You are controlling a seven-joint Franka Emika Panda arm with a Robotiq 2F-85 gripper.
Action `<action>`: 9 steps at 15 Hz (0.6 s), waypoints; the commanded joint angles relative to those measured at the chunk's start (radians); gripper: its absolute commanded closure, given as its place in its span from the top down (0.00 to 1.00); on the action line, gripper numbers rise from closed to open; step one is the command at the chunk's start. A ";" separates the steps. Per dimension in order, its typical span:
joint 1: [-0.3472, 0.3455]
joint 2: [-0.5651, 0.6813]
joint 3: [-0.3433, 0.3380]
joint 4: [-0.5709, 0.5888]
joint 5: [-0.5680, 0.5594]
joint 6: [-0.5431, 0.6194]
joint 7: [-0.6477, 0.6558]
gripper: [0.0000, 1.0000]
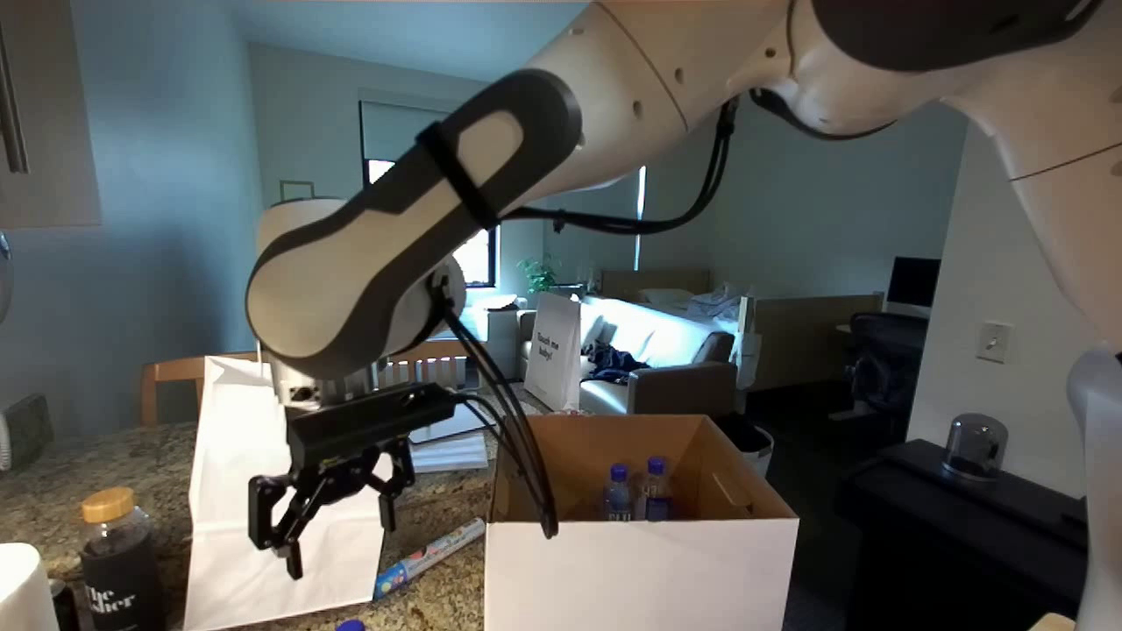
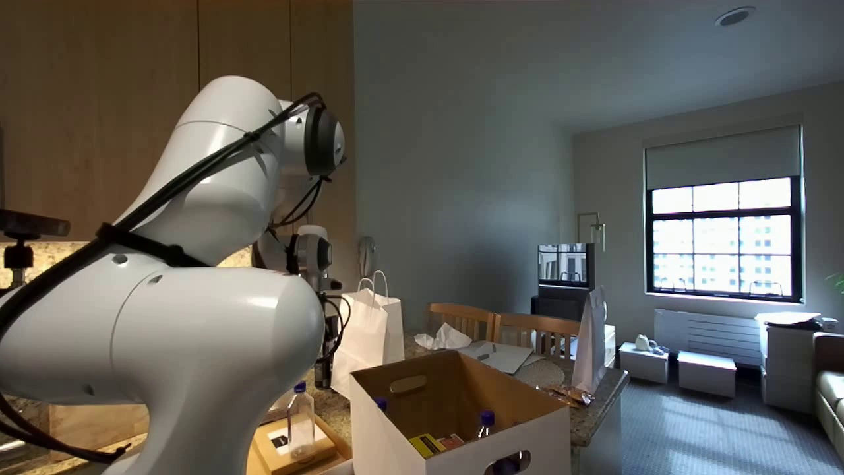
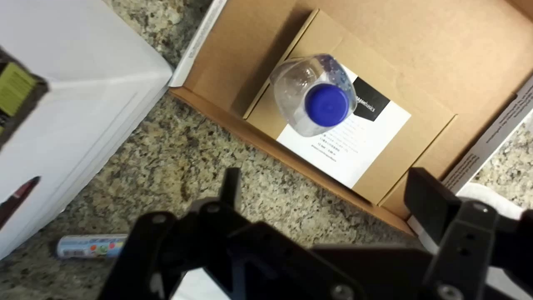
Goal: Remove two bottles from the box
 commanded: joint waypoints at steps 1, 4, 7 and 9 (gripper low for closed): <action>-0.042 -0.191 -0.028 -0.097 -0.048 -0.150 0.024 1.00; -0.130 -0.292 -0.030 -0.095 -0.059 -0.321 -0.017 1.00; -0.254 -0.395 -0.030 -0.123 -0.029 -0.350 -0.061 1.00; -0.334 -0.453 -0.047 -0.149 -0.014 -0.324 -0.084 1.00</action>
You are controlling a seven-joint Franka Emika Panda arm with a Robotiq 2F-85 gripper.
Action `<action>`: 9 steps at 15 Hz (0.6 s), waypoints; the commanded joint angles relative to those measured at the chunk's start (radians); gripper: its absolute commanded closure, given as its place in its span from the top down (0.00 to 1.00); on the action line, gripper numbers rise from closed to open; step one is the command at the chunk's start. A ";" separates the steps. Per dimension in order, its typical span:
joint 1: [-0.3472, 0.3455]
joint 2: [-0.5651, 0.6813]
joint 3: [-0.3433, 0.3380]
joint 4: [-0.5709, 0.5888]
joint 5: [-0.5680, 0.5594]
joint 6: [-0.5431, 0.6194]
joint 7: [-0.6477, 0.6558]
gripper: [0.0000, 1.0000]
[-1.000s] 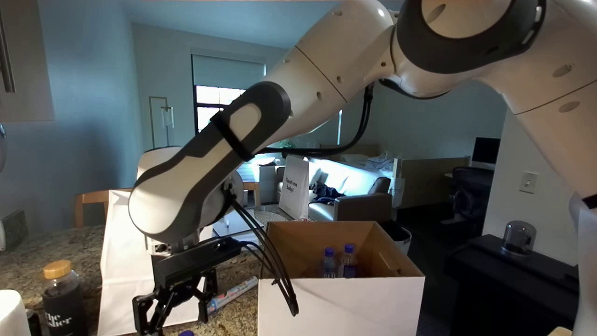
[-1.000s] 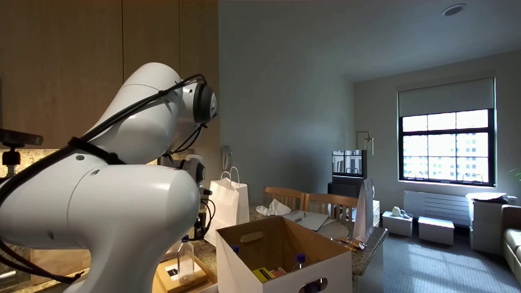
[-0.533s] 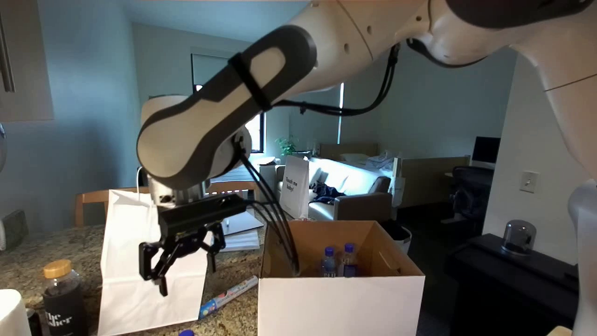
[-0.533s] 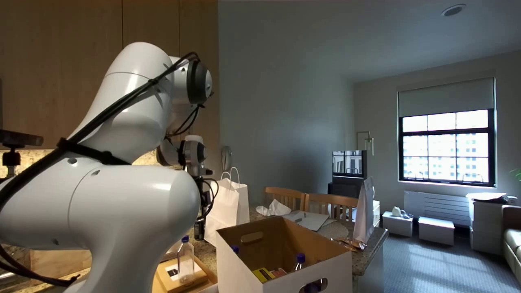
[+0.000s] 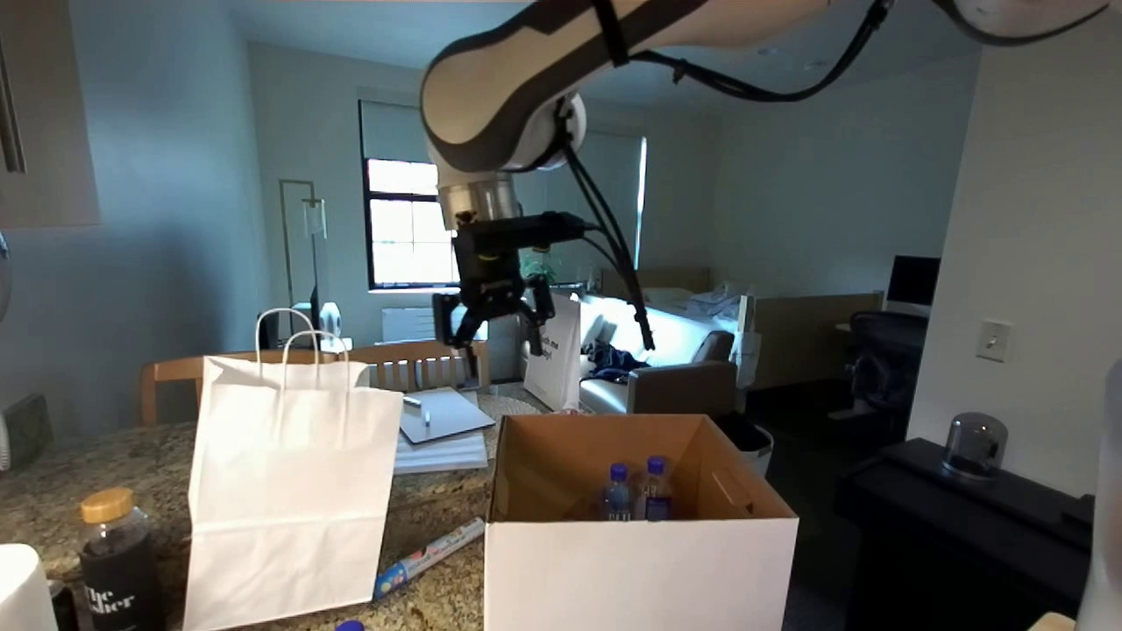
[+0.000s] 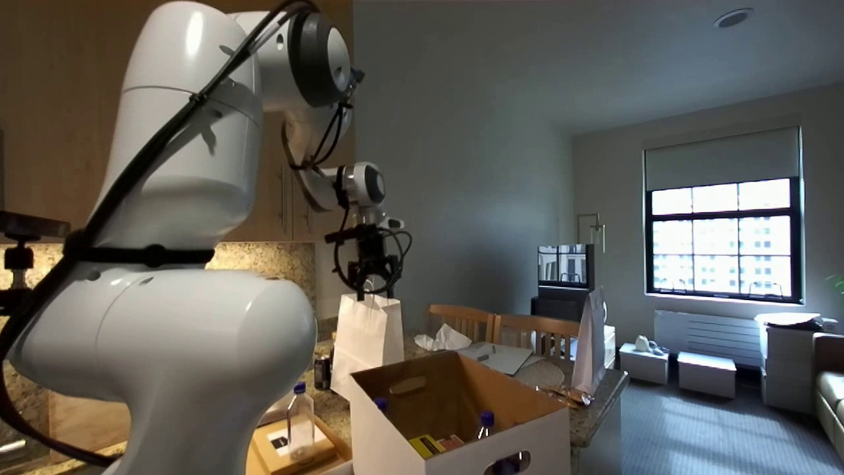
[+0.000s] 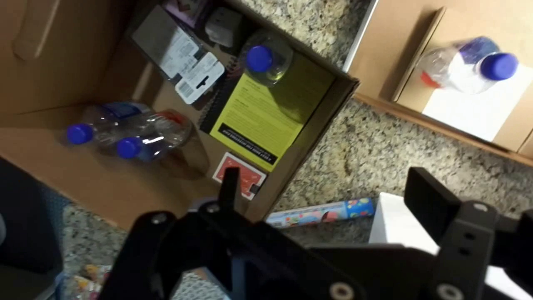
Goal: Remove two bottles from the box
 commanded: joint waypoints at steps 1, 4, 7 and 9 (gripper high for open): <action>-0.142 -0.137 -0.015 -0.099 0.052 0.040 -0.064 1.00; -0.263 -0.191 -0.071 -0.157 0.130 0.145 -0.083 1.00; -0.341 -0.185 -0.110 -0.210 0.202 0.247 -0.037 1.00; -0.369 -0.160 -0.120 -0.244 0.225 0.340 0.022 1.00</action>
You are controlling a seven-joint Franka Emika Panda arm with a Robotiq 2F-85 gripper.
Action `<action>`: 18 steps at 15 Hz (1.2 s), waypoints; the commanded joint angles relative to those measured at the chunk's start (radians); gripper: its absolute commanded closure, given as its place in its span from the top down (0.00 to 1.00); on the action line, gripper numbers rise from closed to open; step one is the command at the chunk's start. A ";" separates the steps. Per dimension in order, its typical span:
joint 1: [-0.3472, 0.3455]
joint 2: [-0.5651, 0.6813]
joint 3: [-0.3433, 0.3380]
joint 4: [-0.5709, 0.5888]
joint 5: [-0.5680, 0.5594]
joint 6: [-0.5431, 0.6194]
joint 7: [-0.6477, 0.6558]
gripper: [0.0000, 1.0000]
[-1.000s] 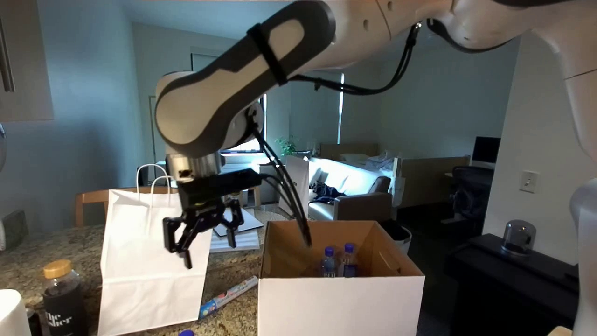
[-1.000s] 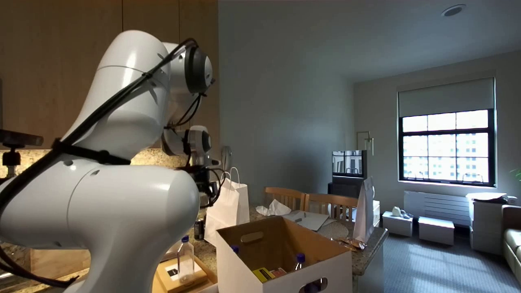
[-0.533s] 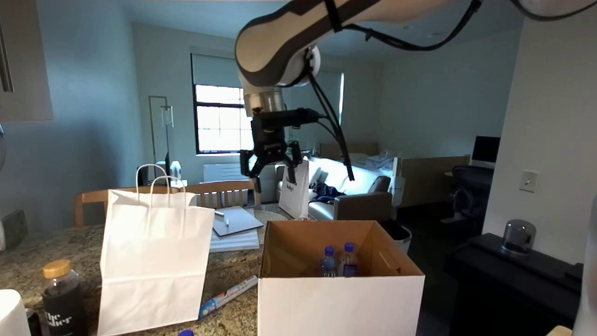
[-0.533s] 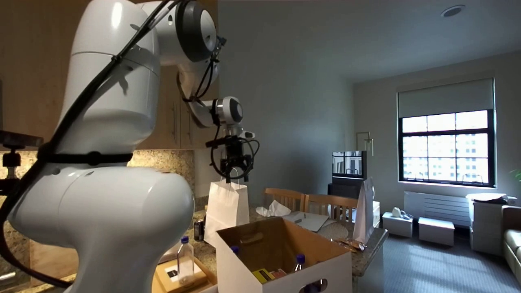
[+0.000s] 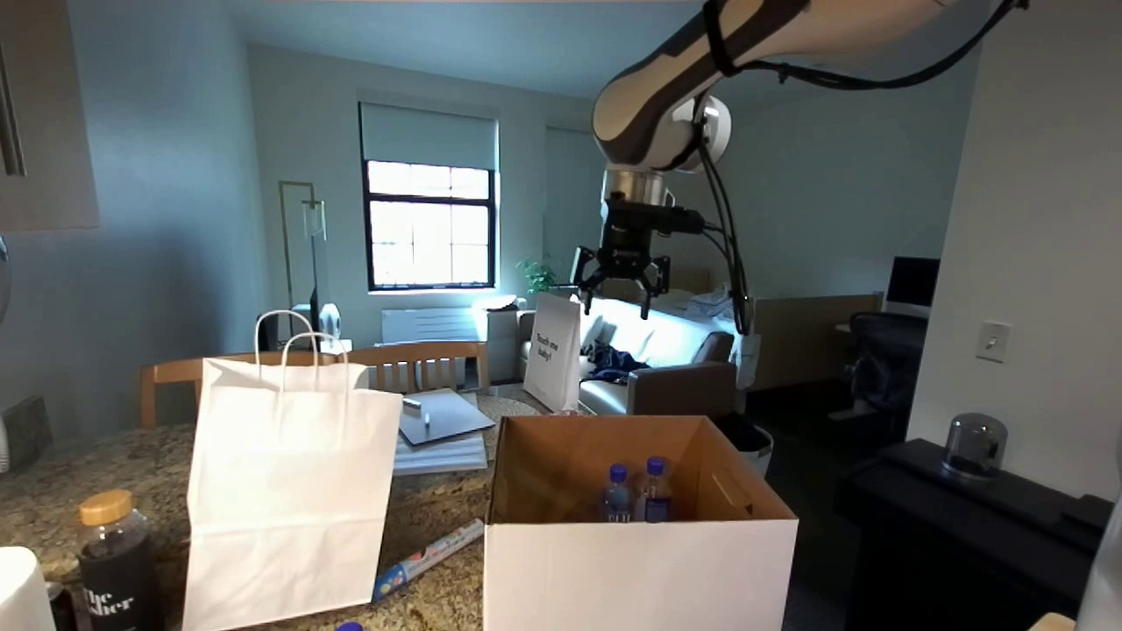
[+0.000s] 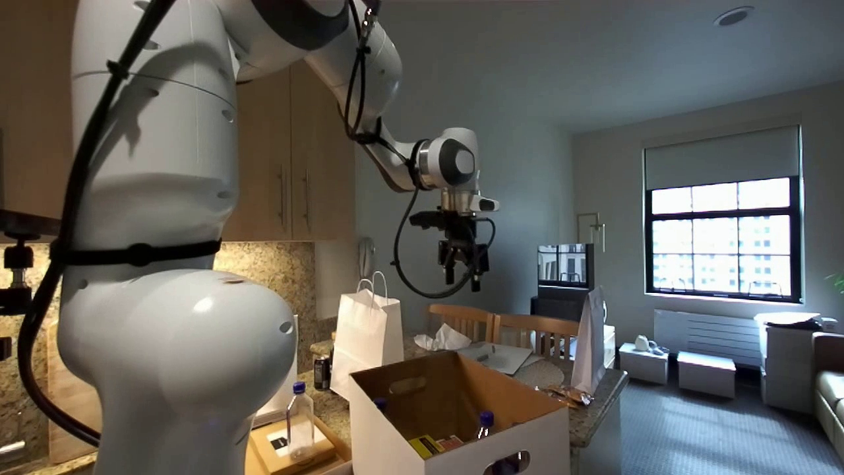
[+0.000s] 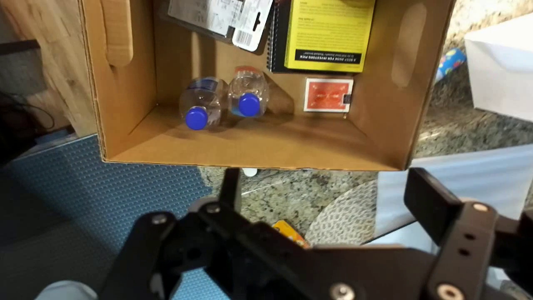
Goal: Remove two bottles from the box
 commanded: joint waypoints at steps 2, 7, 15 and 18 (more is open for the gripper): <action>-0.035 0.025 0.008 -0.118 0.045 0.243 0.168 1.00; -0.019 0.084 0.022 -0.122 0.032 0.267 0.241 1.00; -0.001 0.263 0.034 0.027 -0.034 0.100 0.163 1.00; 0.000 0.346 0.029 0.067 -0.023 0.103 0.090 1.00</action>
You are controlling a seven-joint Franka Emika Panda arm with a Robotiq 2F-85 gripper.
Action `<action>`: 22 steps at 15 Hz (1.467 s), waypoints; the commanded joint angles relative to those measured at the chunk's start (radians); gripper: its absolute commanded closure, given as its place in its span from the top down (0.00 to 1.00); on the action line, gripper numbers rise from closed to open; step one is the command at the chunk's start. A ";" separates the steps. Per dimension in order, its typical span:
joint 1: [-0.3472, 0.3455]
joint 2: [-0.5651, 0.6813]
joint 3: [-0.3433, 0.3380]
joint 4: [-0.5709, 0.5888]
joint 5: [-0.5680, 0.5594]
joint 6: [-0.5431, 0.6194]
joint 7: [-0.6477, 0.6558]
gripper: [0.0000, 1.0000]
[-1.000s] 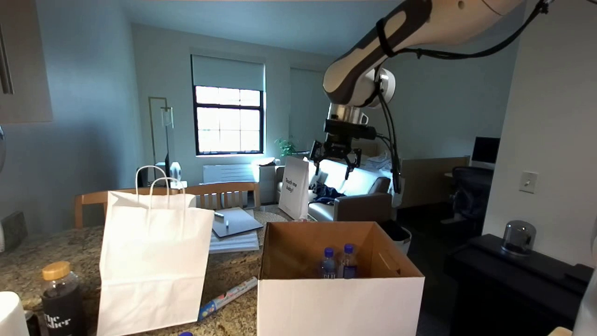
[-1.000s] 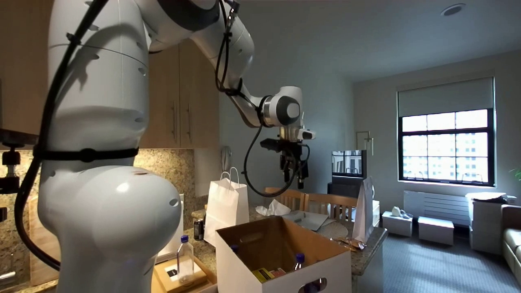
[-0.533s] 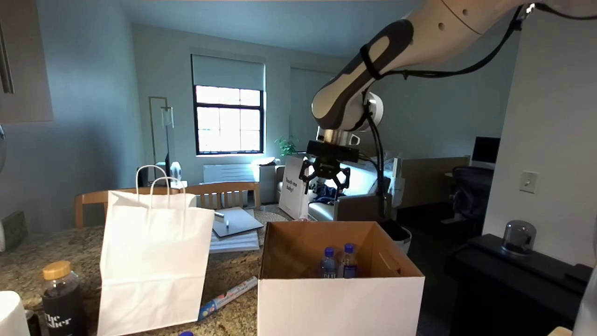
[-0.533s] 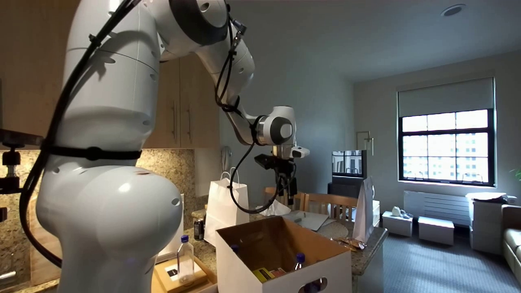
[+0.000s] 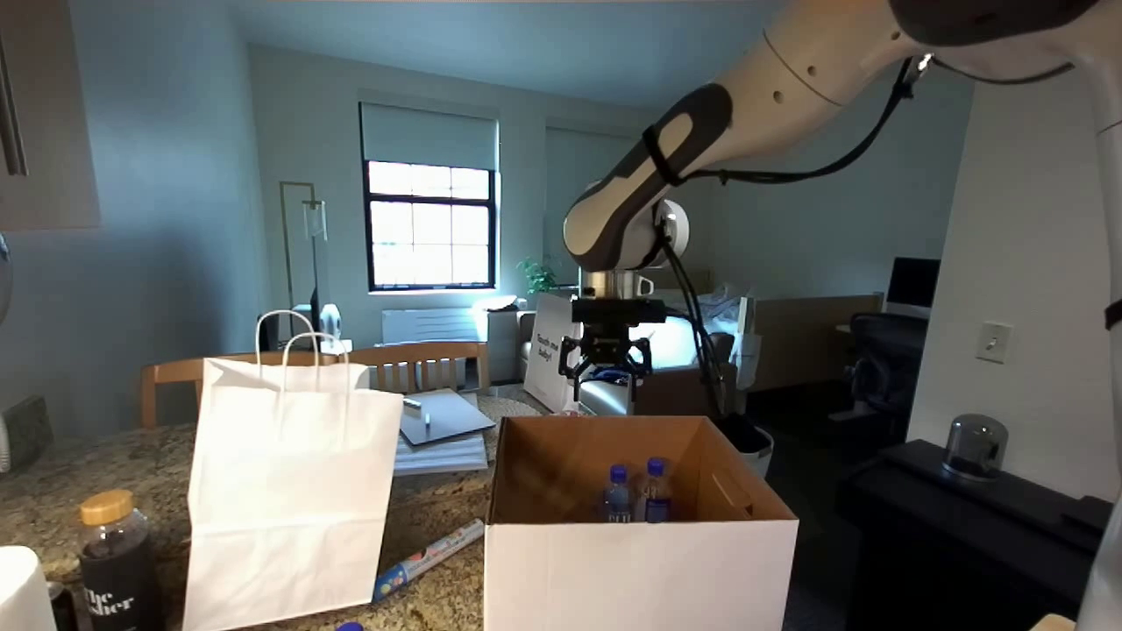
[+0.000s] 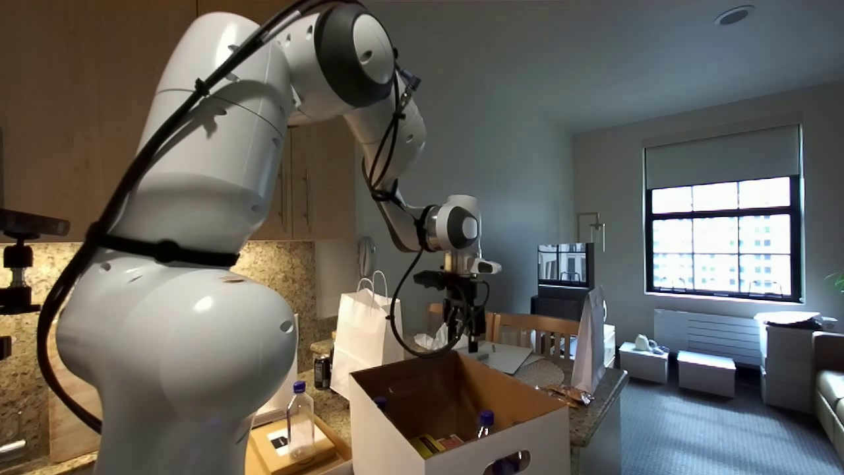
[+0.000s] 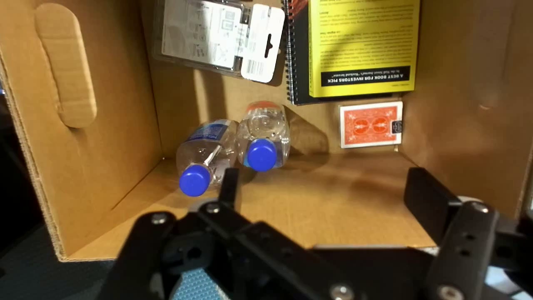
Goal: Remove two bottles from the box
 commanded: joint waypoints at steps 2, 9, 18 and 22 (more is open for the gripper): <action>-0.003 0.137 -0.004 0.074 0.036 0.007 -0.121 1.00; -0.004 0.259 -0.042 0.104 0.041 0.109 -0.129 1.00; -0.104 0.418 -0.022 0.254 0.203 0.065 -0.291 1.00; -0.091 0.455 -0.030 0.290 0.216 0.084 -0.271 1.00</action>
